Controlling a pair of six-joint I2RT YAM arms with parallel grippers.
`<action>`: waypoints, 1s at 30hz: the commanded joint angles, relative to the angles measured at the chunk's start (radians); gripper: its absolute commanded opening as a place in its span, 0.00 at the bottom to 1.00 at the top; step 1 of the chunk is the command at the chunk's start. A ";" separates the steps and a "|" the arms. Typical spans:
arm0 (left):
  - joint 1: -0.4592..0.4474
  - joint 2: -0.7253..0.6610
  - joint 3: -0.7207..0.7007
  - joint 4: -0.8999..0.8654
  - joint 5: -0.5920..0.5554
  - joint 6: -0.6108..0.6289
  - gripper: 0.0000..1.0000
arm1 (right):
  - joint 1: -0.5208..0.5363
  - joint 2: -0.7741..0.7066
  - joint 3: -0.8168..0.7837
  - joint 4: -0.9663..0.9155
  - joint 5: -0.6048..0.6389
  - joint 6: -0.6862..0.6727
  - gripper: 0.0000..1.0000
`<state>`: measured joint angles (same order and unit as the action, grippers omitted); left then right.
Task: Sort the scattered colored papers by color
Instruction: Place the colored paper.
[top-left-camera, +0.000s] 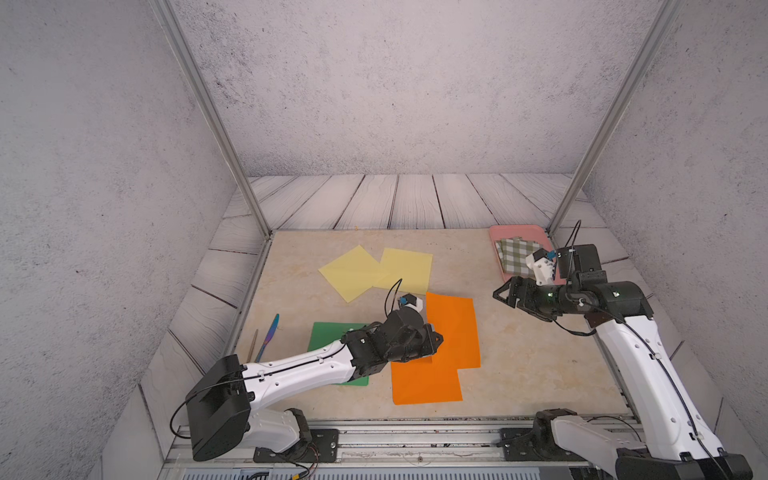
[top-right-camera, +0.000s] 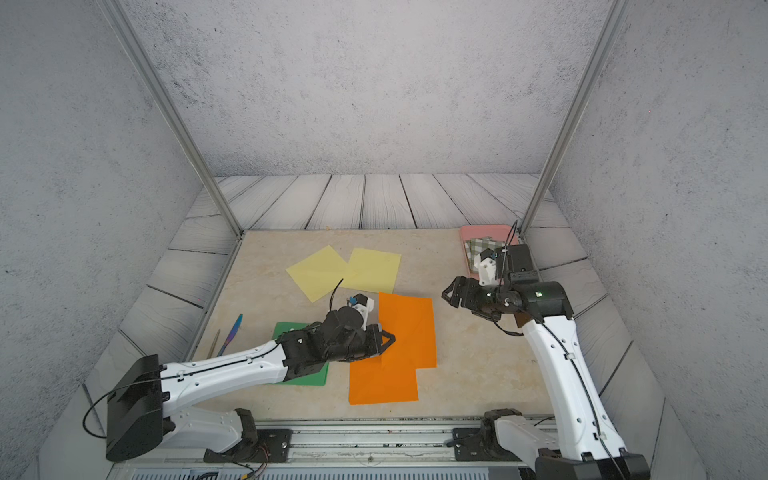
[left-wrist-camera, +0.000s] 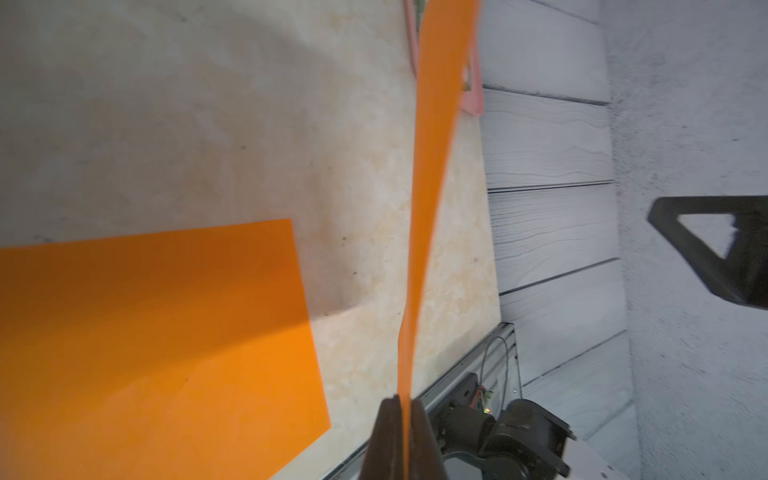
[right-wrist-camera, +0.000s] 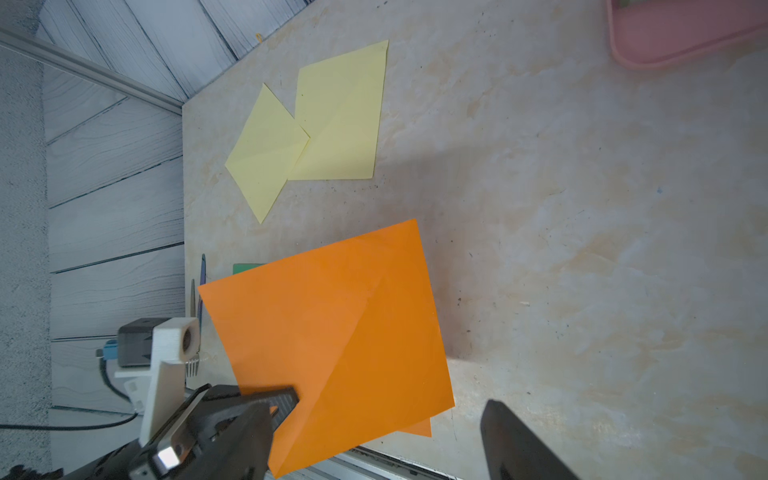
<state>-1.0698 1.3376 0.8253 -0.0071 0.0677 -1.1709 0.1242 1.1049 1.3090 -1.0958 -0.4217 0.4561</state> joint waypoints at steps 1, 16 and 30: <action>-0.005 0.009 -0.071 0.057 -0.084 -0.052 0.00 | 0.003 -0.026 -0.019 -0.042 -0.032 -0.014 0.83; 0.000 0.052 -0.154 0.047 -0.055 -0.052 0.00 | 0.001 -0.032 -0.051 -0.057 0.013 -0.036 0.83; 0.019 -0.023 -0.078 -0.039 0.070 0.032 0.00 | 0.002 -0.023 -0.120 -0.044 0.027 -0.050 0.83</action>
<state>-1.0565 1.3422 0.7048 0.0109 0.0937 -1.1839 0.1242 1.0843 1.1973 -1.1332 -0.4091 0.4248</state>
